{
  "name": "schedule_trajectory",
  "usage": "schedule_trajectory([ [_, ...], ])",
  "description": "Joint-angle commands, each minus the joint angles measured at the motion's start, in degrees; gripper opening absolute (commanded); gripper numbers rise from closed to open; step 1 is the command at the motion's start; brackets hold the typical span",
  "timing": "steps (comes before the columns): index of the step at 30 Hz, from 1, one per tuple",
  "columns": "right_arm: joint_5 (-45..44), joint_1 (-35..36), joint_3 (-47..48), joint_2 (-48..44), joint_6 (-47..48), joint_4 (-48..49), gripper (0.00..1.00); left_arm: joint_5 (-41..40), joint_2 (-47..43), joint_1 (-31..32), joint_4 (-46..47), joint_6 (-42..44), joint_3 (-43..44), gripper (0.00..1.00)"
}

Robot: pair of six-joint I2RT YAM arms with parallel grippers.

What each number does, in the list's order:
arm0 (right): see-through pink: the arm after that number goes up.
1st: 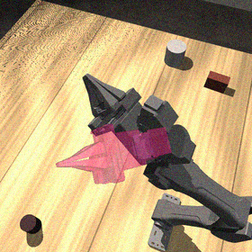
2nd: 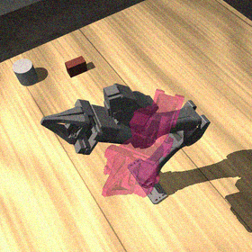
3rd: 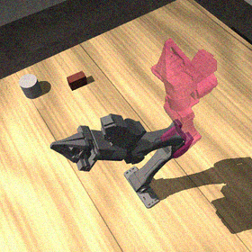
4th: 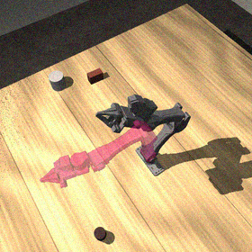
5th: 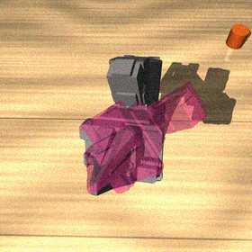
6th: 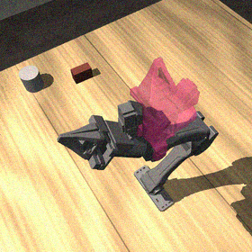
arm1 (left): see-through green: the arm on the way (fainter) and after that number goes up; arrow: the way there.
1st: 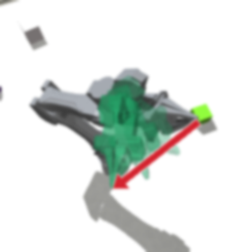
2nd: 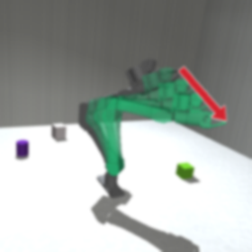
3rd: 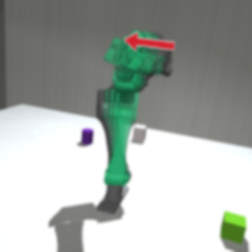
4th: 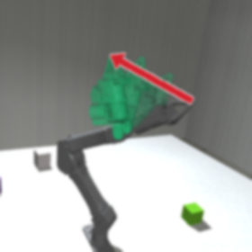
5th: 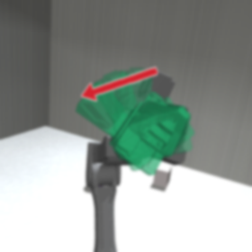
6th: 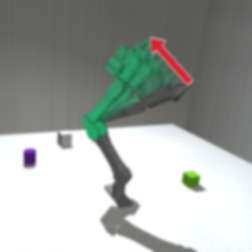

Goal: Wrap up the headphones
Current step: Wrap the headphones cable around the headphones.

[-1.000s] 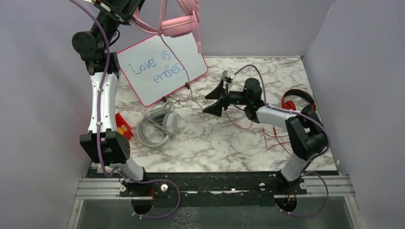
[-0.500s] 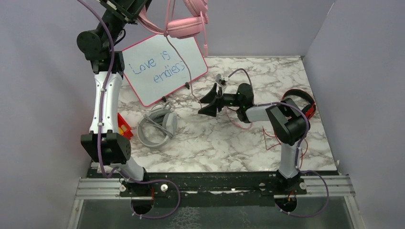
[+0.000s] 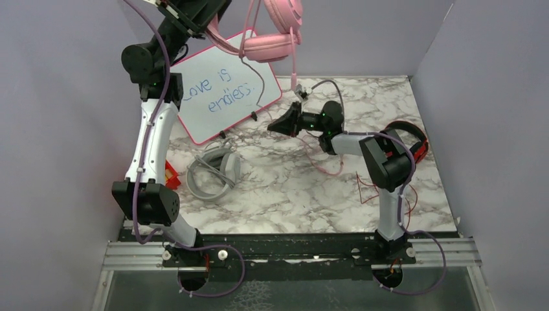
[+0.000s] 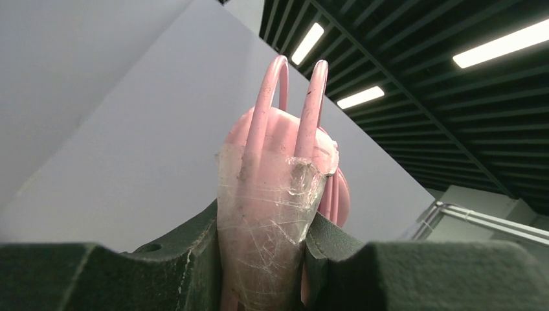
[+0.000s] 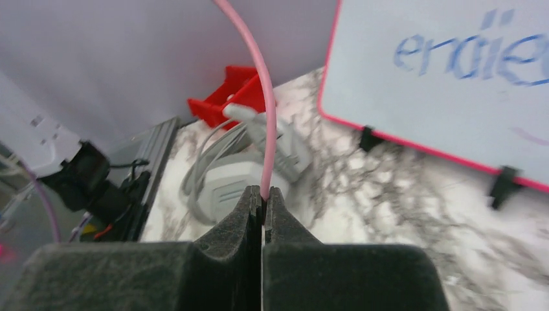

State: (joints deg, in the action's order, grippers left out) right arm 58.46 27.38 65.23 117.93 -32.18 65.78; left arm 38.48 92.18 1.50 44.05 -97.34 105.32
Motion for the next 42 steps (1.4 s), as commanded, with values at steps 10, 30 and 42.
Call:
schedule_trajectory([
  [10,-5.43,-20.89,15.04,2.6,-5.28,-16.12,0.01,2.88,-11.23,16.82,1.3,5.28,-20.25,0.0],
  [30,-5.86,-30.85,33.66,-6.78,8.53,-51.77,0.01,0.26,-19.46,20.65,-44.3,51.97,-37.74,0.0],
  [42,-6.0,-31.59,40.84,-12.25,8.13,-60.74,0.01,-15.77,-19.45,20.33,-51.09,63.08,-38.96,0.0],
])
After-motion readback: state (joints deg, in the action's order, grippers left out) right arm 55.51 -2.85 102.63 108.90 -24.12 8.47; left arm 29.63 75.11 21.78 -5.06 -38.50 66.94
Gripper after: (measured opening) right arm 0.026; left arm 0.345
